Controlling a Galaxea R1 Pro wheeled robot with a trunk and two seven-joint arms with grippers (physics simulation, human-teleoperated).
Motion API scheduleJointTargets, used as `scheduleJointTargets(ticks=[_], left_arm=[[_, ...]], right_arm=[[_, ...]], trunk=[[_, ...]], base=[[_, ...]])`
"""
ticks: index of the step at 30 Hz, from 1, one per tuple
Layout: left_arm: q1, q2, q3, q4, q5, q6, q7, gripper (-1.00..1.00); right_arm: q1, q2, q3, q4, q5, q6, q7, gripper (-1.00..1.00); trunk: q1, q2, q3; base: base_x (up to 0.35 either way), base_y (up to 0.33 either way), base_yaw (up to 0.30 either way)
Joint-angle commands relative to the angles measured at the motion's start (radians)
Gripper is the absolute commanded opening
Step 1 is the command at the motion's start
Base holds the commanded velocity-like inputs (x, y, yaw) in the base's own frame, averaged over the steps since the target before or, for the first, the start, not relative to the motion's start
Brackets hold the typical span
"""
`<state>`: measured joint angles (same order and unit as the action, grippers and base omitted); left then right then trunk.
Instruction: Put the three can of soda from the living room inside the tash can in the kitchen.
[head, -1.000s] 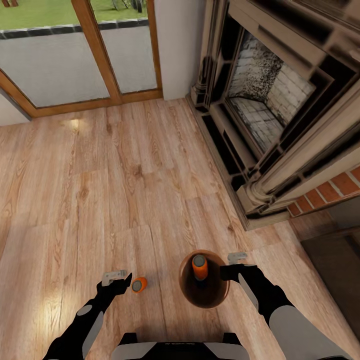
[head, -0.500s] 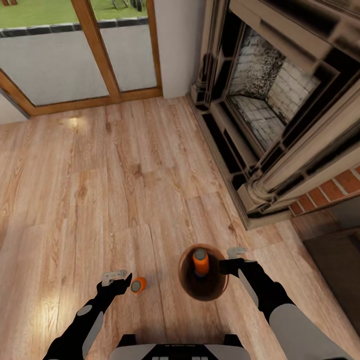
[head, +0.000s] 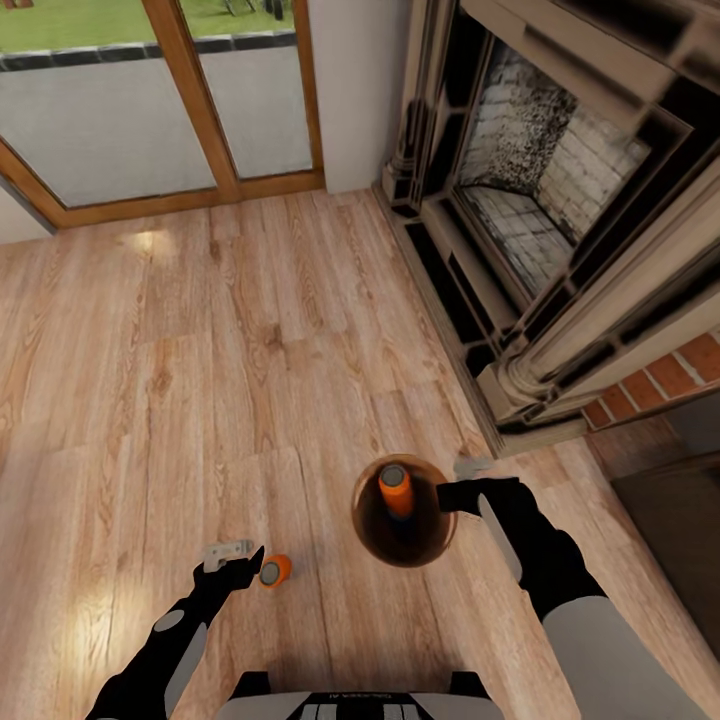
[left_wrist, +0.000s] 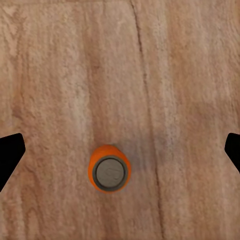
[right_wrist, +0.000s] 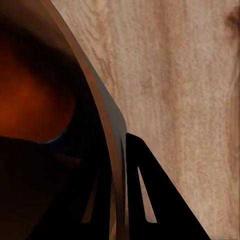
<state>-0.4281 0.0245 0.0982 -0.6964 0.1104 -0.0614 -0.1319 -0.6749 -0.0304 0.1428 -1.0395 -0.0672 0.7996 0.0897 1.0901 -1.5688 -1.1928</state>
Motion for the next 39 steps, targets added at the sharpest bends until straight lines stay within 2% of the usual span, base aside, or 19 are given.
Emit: scheduleJointTargets(ticks=[1,5,11,15,39], left_arm=[[0.0,0.0,0.0,0.0,0.0,0.0,0.0,1.0],[0.0,0.0,0.0,-0.001,0.0,0.0,0.0,1.0],[0.0,0.001,0.0,-0.001,0.0,0.0,0.0,1.0],[0.0,0.0,0.0,-0.002,0.0,0.0,0.0,1.0],[0.0,0.001,0.0,0.0,0.0,0.0,0.0,1.0]], right_arm=[[0.001,0.0,0.0,-0.016,-0.02,0.018,0.007,-1.0],[0.003,0.001,0.001,-0.107,-0.023,0.109,0.007,-1.0],[0.005,0.001,0.0,-0.144,-0.023,0.145,0.007,-1.0],[0.007,0.0,-0.001,-0.212,-0.023,0.187,0.007,-1.0],[0.008,0.0,-0.002,-0.229,-0.025,0.204,0.007,-1.0]], trunk=[[0.004,-0.007,-0.003],[0.019,-0.035,-0.016],[0.042,-0.077,-0.035],[0.058,-0.105,-0.047],[0.15,-0.273,-0.122]], base=[[0.0,0.0,0.0],[0.0,0.0,0.0],[0.0,0.0,0.0],[0.0,0.0,0.0],[0.0,0.0,0.0]])
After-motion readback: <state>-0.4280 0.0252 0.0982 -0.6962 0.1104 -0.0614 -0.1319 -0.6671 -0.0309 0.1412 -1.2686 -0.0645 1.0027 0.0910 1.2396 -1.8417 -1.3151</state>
